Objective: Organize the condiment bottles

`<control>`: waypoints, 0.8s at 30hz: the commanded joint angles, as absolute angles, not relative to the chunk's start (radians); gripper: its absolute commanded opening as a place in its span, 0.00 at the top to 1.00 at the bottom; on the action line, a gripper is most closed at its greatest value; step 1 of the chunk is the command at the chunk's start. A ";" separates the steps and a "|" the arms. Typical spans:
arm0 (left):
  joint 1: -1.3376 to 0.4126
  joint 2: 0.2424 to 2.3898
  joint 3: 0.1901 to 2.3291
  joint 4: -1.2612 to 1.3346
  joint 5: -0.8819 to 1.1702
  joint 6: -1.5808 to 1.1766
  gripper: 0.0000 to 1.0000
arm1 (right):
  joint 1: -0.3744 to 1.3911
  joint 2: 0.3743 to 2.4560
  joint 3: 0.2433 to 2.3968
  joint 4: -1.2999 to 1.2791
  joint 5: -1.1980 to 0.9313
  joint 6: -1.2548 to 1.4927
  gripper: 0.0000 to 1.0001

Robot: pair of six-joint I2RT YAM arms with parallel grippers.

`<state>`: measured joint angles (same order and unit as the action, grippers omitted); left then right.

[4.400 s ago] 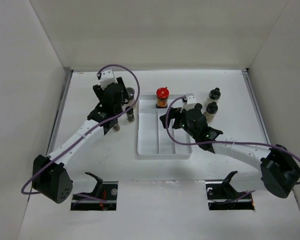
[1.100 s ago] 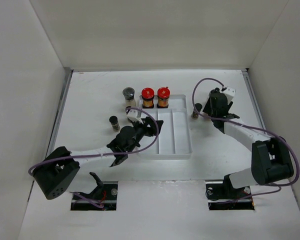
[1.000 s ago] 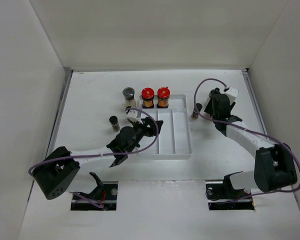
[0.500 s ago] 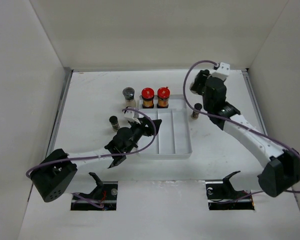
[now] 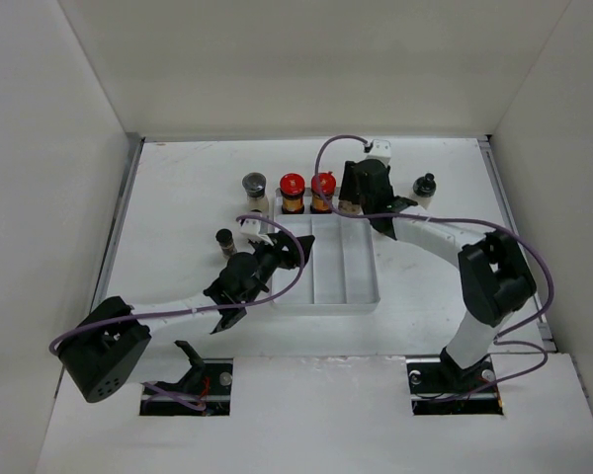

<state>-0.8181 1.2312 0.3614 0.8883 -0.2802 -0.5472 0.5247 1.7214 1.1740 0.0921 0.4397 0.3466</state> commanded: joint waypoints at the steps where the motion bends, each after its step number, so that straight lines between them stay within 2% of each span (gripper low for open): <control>1: -0.809 1.204 0.359 0.962 -0.281 -0.557 0.33 | 0.518 1.726 1.258 0.245 0.419 0.377 0.50; 16: -0.815 1.219 0.356 0.969 -0.276 -0.557 0.33 | 0.515 1.838 1.204 0.373 0.511 0.373 0.47; 18: -0.815 1.223 0.356 0.973 -0.276 -0.558 0.33 | 0.515 1.836 1.192 0.387 0.517 0.374 0.41; 21: -0.818 1.226 0.356 0.976 -0.275 -0.558 0.33 | 0.519 1.822 1.172 0.388 0.523 0.373 0.23; 24: -0.818 1.227 0.356 0.976 -0.275 -0.560 0.33 | 0.519 1.789 1.152 0.379 0.520 0.382 0.12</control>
